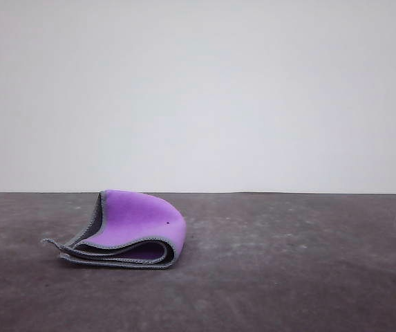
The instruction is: Fold clothes
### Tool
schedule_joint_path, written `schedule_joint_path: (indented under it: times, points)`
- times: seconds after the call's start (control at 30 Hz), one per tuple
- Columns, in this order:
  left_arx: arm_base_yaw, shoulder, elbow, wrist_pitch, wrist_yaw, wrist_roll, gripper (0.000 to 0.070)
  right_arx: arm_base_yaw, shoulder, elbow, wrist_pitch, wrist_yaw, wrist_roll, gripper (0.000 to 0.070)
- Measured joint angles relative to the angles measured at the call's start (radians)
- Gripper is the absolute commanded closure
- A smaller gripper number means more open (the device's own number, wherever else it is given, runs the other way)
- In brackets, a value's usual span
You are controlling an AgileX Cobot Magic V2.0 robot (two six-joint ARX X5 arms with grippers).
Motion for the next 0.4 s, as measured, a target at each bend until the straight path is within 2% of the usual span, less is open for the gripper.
schedule_joint_path:
  times: [0.4]
  points:
    - [0.000, 0.000, 0.000, 0.000, 0.000, 0.000, 0.0694, 0.000, 0.000, 0.000, 0.000, 0.000, 0.000, 0.0688]
